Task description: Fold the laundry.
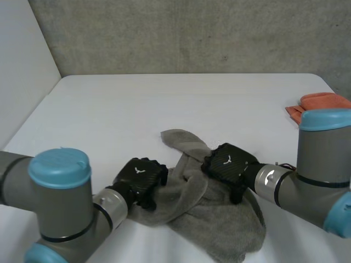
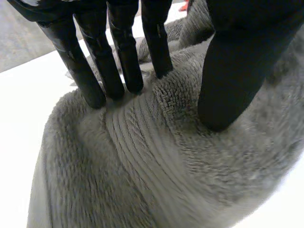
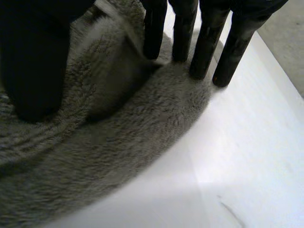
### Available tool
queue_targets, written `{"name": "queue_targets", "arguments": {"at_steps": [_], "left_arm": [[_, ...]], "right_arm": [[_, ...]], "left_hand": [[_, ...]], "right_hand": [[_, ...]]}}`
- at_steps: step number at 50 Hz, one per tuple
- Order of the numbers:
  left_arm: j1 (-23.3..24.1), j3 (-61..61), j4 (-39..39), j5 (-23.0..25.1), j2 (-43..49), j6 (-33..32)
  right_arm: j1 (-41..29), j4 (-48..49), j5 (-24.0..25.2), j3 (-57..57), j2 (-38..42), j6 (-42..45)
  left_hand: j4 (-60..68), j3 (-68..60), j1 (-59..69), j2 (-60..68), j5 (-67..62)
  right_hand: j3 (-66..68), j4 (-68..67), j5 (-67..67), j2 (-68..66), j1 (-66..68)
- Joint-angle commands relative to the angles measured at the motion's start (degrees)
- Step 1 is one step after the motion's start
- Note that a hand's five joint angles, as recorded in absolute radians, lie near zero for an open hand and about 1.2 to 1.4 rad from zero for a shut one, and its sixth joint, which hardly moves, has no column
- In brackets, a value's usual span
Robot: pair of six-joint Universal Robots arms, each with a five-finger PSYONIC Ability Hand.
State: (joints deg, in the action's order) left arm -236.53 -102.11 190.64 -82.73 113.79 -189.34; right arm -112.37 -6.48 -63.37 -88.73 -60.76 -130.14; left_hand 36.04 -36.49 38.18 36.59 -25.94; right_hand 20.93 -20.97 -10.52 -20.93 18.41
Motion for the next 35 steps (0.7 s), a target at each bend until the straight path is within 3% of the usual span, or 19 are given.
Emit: {"name": "queue_targets", "arguments": {"at_steps": [1,9,15,22,27,35], "left_arm": [[2.04,8.31,1.74,-4.09,6.09,-10.15],[-0.5,26.66,2.63,-7.8,5.49,-17.01],[-3.76,36.36,2.89,-7.98,1.97,-17.46],[-3.06,32.6,2.89,-7.71,-3.13,-16.23],[-0.86,24.6,3.24,-7.36,-9.01,-16.15],[0.98,16.25,3.24,-7.19,-17.01,-16.32]], "right_arm": [[-0.48,1.39,-5.45,8.82,6.27,0.59],[-1.88,1.73,-10.45,24.72,8.12,-3.0],[-1.8,8.57,-16.7,32.3,2.78,-16.6],[-1.18,5.35,-13.46,28.53,-3.66,-21.38],[-1.18,-3.87,-10.73,23.79,-3.75,-21.2],[-1.62,-8.11,-10.2,23.07,0.12,-23.13]], "left_hand": [[43.96,-43.51,41.82,43.41,-44.06],[43.96,-43.51,41.82,43.41,-44.06],[43.96,-43.51,41.82,43.41,-44.06],[43.96,-43.51,41.82,43.41,-44.06],[43.96,-43.51,41.82,43.41,-44.06],[43.96,-43.51,41.82,43.41,-44.06]], "right_hand": [[59.07,-59.03,-59.48,-59.07,61.59],[59.07,-59.03,-59.48,-59.07,61.59],[59.07,-59.03,-59.48,-59.07,61.59],[59.07,-59.03,-59.48,-59.07,61.59],[9.45,-9.41,-9.86,-9.45,11.97],[-10.93,10.97,10.52,10.93,-8.41]]}}
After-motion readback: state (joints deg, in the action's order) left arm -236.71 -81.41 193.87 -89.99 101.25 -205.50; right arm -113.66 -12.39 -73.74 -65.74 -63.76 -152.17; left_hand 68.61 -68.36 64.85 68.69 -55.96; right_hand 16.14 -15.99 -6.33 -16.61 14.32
